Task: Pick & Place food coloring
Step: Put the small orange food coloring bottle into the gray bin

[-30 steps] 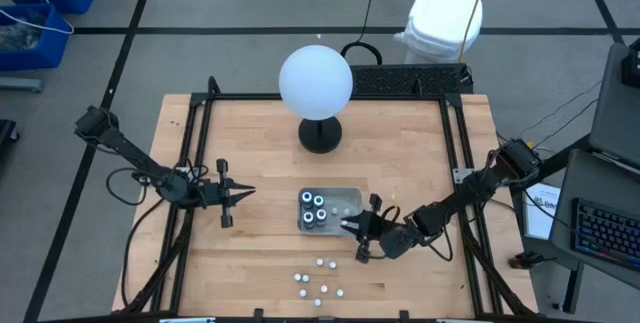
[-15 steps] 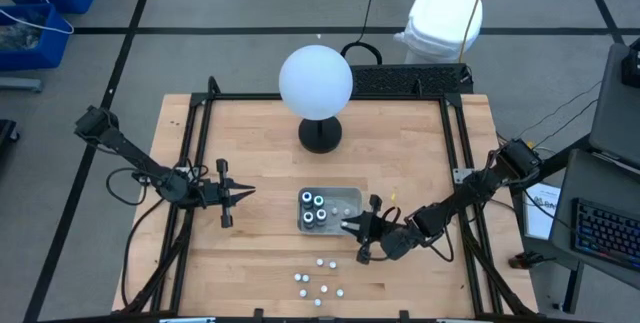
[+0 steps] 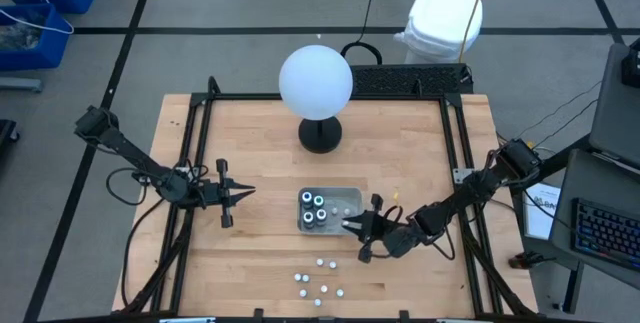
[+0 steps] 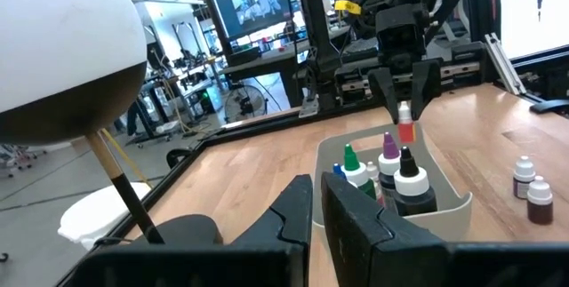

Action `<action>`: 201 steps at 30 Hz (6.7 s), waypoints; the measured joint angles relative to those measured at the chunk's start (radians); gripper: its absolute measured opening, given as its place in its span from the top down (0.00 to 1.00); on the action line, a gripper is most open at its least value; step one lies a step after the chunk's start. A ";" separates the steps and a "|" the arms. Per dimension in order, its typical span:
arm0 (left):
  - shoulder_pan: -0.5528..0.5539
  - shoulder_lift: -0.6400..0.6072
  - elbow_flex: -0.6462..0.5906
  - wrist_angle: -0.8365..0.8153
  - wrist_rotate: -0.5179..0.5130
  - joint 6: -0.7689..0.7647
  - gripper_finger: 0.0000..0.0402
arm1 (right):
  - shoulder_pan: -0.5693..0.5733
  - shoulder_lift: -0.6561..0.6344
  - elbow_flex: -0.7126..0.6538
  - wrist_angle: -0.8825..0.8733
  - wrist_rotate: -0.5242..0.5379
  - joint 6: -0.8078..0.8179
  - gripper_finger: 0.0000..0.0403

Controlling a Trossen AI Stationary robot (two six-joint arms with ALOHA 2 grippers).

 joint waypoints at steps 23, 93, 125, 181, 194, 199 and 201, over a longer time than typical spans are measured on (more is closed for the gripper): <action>0.000 0.000 0.000 0.001 0.002 -0.007 0.91 | -0.001 0.000 -0.010 0.012 0.000 -0.014 0.85; 0.000 0.000 0.000 -0.033 -0.053 -0.022 0.91 | -0.027 0.000 -0.010 0.008 0.040 -0.042 0.85; 0.000 0.000 0.000 -0.091 -0.026 -0.207 0.91 | -0.077 0.000 -0.010 0.017 0.014 -0.081 0.85; 0.000 0.000 0.000 -0.037 -0.053 -0.132 0.91 | -0.077 0.000 -0.010 0.008 -0.039 -0.049 0.85; 0.000 0.000 0.000 -0.032 -0.003 -0.172 0.91 | -0.083 0.000 -0.010 0.028 -0.035 -0.044 0.85; 0.000 0.000 0.000 -0.032 0.000 -0.159 0.91 | -0.128 0.001 -0.010 0.053 -0.037 -0.041 0.85; 0.000 0.000 0.000 -0.031 0.000 -0.159 0.91 | -0.159 0.001 -0.010 0.039 -0.062 -0.018 0.85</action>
